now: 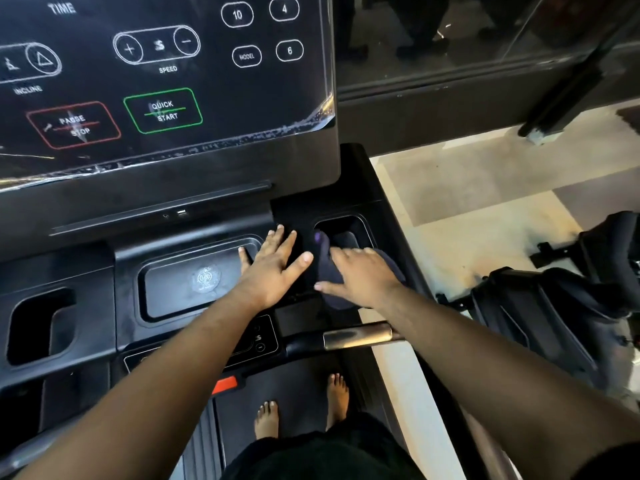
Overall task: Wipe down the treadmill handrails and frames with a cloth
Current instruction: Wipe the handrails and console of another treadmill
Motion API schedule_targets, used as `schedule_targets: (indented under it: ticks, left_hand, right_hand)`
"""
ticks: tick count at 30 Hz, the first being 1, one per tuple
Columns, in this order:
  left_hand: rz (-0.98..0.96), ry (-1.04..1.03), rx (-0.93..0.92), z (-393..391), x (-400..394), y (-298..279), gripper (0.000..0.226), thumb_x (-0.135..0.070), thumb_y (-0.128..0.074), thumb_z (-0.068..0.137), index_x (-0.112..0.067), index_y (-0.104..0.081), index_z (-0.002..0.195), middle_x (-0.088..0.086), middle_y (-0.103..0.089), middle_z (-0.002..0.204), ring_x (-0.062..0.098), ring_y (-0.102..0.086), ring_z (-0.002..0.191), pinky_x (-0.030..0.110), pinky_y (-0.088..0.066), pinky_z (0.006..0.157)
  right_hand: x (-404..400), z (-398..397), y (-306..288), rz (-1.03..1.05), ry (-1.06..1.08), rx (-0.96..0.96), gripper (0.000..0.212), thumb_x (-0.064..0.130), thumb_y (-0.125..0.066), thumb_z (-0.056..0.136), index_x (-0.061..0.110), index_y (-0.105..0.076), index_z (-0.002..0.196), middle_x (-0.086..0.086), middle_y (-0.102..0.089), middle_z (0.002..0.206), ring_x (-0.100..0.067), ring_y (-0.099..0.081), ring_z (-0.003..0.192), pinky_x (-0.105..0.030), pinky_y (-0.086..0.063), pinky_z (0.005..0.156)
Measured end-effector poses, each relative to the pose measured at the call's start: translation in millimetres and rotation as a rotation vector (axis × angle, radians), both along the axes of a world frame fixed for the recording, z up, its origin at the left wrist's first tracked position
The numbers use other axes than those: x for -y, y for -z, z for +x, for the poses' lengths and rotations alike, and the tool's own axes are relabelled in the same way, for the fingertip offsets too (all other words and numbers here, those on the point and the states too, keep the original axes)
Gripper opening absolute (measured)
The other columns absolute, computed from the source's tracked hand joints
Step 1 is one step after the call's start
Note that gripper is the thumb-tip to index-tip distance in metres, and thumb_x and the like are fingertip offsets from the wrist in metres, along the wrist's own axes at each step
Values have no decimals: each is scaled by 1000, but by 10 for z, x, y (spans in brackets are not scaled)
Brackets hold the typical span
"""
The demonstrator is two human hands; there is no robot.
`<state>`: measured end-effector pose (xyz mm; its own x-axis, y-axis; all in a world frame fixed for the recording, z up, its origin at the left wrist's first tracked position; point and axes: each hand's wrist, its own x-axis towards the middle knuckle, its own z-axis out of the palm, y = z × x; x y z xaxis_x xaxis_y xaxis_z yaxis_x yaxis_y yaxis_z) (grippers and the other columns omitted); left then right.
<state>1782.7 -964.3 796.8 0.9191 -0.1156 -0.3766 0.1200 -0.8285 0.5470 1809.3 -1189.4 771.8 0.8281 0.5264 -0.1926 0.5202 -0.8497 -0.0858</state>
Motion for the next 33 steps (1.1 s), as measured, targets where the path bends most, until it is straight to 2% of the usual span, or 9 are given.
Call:
schedule_targets:
  ticks: [2,5,7,12,15,20,25,28,33]
  left_hand:
    - [20,2,-6,-3,1,-6,97,-86,-16,83,-33,-17,164,-9,4,173,5,13,157,56,21,121]
    - [29,11,-23,-6,14,15,105,-92,-15,79,-32,-16,164,-10,6,173,4,16,156,56,24,119]
    - [46,19,-34,29,31,27,102,-90,-17,82,-31,-14,165,-11,9,172,4,19,155,57,25,118]
    - [63,26,-39,34,45,63,116,-95,-5,69,-30,-9,165,-13,13,171,2,23,153,56,27,116]
    - [56,12,-32,33,33,57,114,-94,-6,71,-31,-7,165,-14,11,171,1,22,153,56,27,117]
    - [48,3,-39,24,43,55,114,-94,-8,71,-31,-7,165,-15,12,171,0,23,152,55,27,118]
    - [95,5,-35,42,64,28,114,-97,-14,72,-31,-9,165,-14,10,172,2,21,154,58,23,119]
    - [116,16,-19,25,74,-27,116,-98,-13,69,-32,-10,165,-11,8,172,4,18,155,63,18,120]
    - [203,92,25,-22,189,-198,122,-100,2,66,-29,-29,161,-5,-17,172,13,1,159,66,13,120]
  right_hand:
    - [-42,240,-114,-14,51,-118,80,87,-26,89,18,-60,109,-9,-70,103,-33,-67,100,-43,-50,81]
    - [-365,302,-139,28,240,-224,70,75,-20,98,20,-58,121,-13,-70,117,-35,-63,114,-44,-45,84]
    - [-504,84,-24,68,338,-92,67,66,-25,101,14,-53,133,-14,-67,129,-33,-61,122,-43,-44,97]
    - [81,-216,224,115,-181,103,79,67,-30,97,23,-22,163,-7,-17,171,-26,-21,157,-61,-17,123]
    - [378,163,177,-87,-317,51,86,76,-25,96,22,-19,163,-6,-19,171,-24,-16,158,-67,-5,123]
    - [193,388,26,-117,-152,-57,88,78,-13,96,20,-44,154,0,-32,167,-16,-16,158,-60,8,124]
    - [-160,-23,132,89,155,36,81,76,-17,93,19,-62,128,1,-69,123,-21,-59,123,-51,-24,119]
    - [-39,-128,104,141,105,81,63,68,-26,97,20,-64,111,2,-69,106,-24,-62,109,-45,-35,105]
    - [132,-149,-71,328,86,121,38,52,-45,99,24,-65,116,3,-69,113,-26,-61,111,-44,-40,91]
